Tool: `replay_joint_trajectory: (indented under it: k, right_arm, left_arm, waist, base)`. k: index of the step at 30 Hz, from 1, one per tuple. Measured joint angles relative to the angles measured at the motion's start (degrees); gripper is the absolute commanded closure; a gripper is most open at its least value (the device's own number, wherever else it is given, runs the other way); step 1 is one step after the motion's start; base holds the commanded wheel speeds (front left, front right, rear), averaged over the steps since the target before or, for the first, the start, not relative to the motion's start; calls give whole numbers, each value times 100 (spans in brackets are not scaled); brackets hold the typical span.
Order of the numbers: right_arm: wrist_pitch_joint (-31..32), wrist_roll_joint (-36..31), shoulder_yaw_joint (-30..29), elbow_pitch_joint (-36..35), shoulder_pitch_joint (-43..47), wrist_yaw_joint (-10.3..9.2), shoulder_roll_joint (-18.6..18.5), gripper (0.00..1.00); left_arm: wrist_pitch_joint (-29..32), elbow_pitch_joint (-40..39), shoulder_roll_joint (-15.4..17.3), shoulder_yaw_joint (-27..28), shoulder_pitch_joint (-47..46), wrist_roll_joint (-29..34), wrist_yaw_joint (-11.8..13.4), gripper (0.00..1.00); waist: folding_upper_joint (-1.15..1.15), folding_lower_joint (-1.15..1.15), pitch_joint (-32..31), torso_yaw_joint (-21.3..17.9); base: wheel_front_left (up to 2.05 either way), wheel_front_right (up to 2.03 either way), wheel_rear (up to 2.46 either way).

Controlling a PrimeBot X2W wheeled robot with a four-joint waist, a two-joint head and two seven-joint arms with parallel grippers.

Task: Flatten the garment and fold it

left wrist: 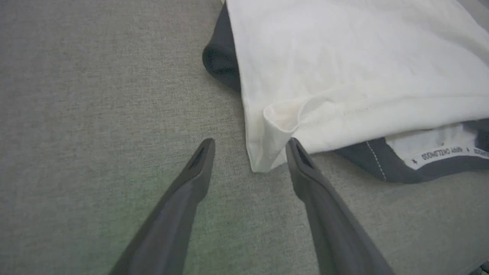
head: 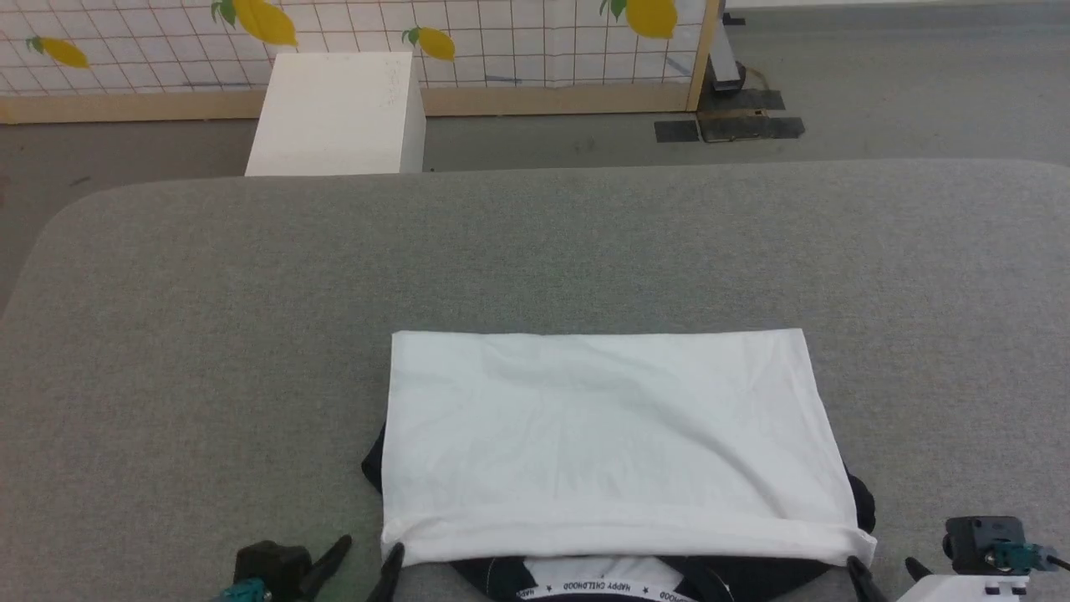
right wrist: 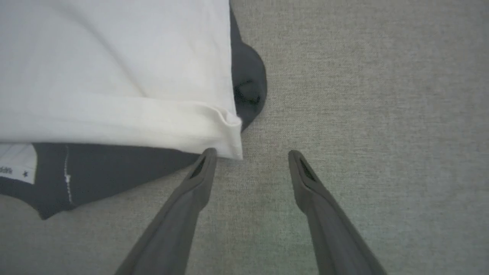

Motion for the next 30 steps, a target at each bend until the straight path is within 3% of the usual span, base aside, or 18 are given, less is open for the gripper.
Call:
replay_joint_trajectory:
  k: [9, 18, 24, 30]
  right_arm:
    - [-1083, 326, -377, -290, -225, -1, 7, 0]
    - [-1660, 559, -338, 393, -992, -1, 11, 0]
    - [-1394, 724, -318, 1318, -1475, -1, 14, 0]
    - [-972, 862, -267, 2137, -1794, -1, 19, 0]
  left_arm:
    - [-996, -319, -76, 677, -11, 68, 477, 0]
    - [-1215, -130, -488, 1178, -1004, 816, 543, 0]
    - [-1232, 102, -975, 1473, -1447, 1247, 286, 0]
    - [-1230, 359, -1249, 1741, -1683, 1534, -33, 0]
  waist:
    - [0, 0, -125, 85]
    - [0, 0, -132, 222]
    - [0, 0, -83, 280]
    - [0, 0, -57, 281]
  base:
    - [0, 0, 0]
    - [0, 0, 0]
    - [0, 0, 0]
    - [0, 0, 0]
